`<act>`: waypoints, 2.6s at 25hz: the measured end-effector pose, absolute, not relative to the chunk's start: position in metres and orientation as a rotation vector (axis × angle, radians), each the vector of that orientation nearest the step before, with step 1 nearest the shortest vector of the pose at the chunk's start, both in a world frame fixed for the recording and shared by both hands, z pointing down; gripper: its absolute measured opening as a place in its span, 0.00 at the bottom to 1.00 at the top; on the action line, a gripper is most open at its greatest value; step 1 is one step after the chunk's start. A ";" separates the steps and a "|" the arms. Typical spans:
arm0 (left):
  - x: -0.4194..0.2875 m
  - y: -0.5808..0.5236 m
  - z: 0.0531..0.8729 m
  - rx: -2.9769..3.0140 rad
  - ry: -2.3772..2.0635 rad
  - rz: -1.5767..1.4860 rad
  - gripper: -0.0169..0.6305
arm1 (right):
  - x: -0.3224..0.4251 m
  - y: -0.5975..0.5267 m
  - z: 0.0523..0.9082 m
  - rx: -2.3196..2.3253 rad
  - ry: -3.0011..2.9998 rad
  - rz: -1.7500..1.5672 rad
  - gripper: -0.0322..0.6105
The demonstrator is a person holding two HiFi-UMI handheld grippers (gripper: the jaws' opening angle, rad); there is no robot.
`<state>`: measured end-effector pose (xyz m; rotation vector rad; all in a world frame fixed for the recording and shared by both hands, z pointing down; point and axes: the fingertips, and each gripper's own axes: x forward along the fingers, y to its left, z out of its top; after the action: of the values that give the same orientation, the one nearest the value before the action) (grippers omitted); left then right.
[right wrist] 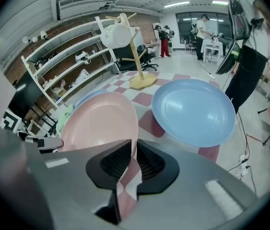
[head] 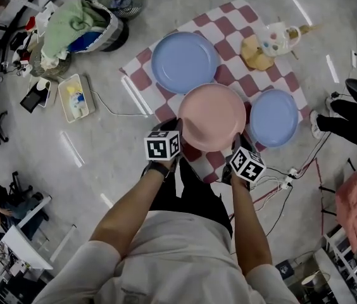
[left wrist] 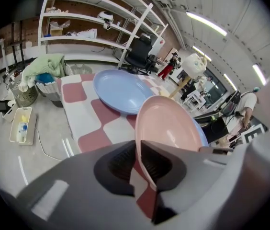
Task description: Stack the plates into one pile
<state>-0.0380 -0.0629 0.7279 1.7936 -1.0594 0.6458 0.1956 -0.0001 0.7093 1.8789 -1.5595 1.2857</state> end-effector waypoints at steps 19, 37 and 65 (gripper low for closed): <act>-0.107 -0.193 0.704 1.800 -1.137 0.597 0.08 | 0.130 -0.143 0.680 1.859 -1.693 1.195 0.12; -0.135 -0.276 0.736 1.760 -1.135 0.693 0.09 | 0.102 -0.218 0.714 1.842 -1.644 1.211 0.12; -0.055 -0.239 0.684 2.015 -1.070 0.736 0.04 | 0.133 -0.144 0.680 1.900 -1.641 1.169 0.13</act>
<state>-0.0555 -0.2387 0.6841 2.0153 -1.0704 0.7357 0.1327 -0.1438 0.6802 1.9004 -1.6412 1.1686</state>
